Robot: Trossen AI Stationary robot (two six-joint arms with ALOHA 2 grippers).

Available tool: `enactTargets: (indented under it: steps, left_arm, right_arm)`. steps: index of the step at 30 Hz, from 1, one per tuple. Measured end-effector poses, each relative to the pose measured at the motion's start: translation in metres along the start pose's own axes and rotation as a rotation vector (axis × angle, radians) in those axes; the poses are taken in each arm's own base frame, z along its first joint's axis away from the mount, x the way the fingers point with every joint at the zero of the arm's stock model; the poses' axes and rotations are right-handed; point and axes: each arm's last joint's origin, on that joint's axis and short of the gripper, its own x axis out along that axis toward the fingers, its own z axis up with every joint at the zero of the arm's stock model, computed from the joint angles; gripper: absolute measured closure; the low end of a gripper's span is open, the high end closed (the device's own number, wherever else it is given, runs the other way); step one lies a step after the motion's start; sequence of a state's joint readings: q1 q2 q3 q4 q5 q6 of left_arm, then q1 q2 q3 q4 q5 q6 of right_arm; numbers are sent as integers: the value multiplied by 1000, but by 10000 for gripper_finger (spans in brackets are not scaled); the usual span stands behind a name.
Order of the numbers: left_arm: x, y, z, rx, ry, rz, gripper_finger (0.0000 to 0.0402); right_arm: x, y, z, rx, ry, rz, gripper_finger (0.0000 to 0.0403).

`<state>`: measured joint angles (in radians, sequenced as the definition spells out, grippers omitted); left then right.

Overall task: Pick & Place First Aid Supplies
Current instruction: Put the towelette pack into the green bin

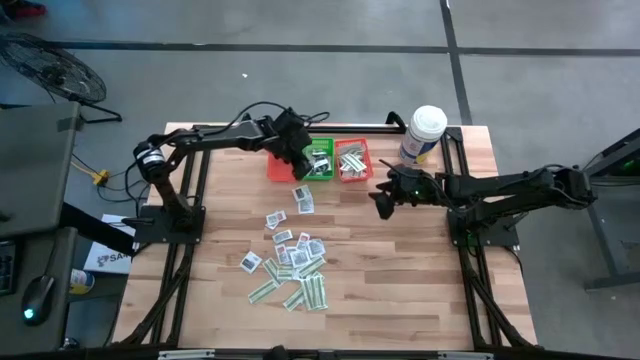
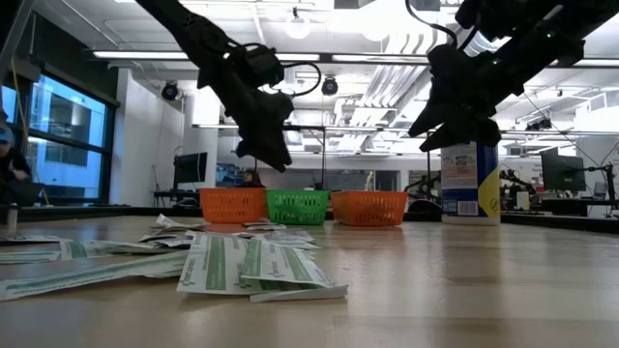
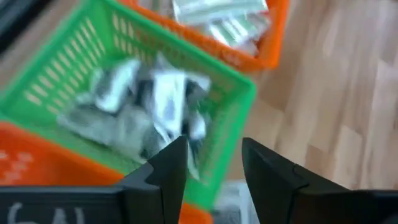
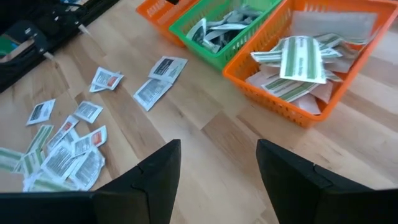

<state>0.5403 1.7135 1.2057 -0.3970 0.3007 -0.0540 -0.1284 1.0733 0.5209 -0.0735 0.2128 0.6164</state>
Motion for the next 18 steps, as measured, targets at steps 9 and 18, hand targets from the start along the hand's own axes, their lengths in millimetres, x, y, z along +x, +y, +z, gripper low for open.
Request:
enactTargets:
  steps: [9,18]
  left_arm:
    - [5,-49,-24,255,213,-82,273]
    - [19,-88,-45,467,313,84,246]
  right_arm:
    - [0,2,-1,-64,41,63,199]
    - [0,3,-2,-110,62,101,199]
